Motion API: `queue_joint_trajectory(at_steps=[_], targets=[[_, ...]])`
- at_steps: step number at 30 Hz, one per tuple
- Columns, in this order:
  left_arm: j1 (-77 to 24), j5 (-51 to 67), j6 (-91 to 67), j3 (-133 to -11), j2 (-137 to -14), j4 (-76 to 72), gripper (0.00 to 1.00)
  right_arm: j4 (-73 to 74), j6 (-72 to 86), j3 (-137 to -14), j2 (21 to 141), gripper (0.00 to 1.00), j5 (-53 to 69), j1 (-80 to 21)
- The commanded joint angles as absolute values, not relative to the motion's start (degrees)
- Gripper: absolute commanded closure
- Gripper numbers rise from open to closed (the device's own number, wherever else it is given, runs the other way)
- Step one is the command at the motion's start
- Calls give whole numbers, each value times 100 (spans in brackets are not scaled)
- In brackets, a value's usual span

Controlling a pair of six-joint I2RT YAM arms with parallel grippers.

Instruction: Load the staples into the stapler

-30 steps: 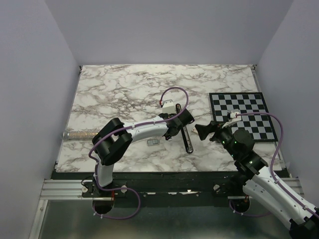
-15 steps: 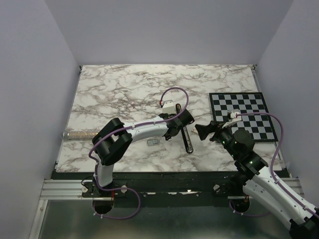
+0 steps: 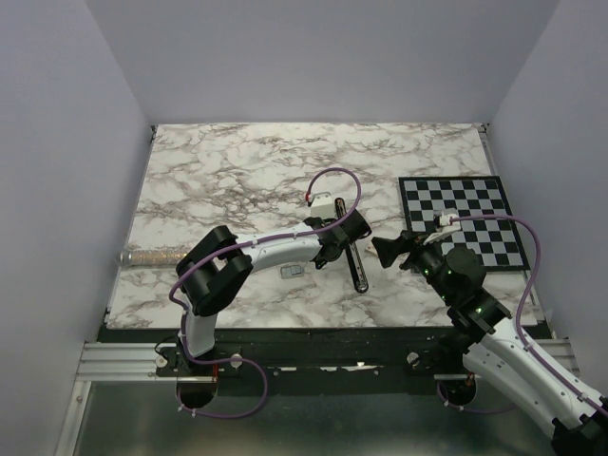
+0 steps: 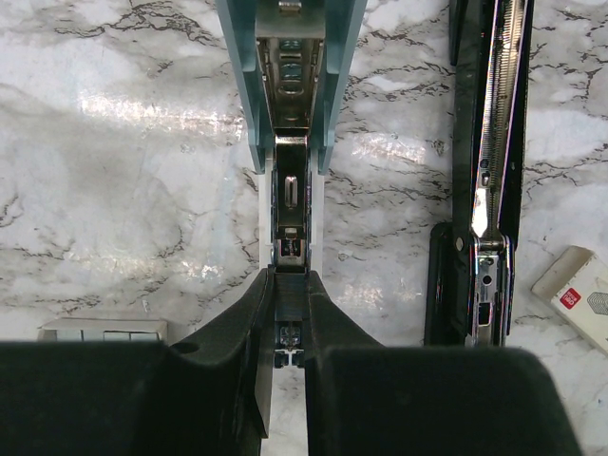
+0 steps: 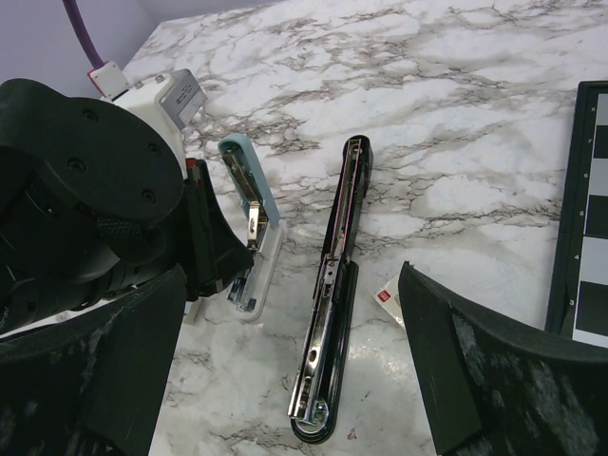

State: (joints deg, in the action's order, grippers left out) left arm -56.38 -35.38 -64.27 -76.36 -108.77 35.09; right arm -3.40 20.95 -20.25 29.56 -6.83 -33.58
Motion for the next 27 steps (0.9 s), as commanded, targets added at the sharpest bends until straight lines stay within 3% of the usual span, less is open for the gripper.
queue_joint_trajectory(at_steps=[1, 21, 27], targets=[[-5678, -3480, -6390, -7682, -10899, 3639, 83, -316, 2057, -1951, 2900, 0, -835, -3393], [-5687, -3445, -6363, -7717, -10688, 3586, 54, -308, 2039, -1969, 2892, 0, -870, -3437], [-5660, -3594, -6276, -7550, -10187, 3428, 39, -299, 1978, -2039, 2979, 0, -748, -3445]])
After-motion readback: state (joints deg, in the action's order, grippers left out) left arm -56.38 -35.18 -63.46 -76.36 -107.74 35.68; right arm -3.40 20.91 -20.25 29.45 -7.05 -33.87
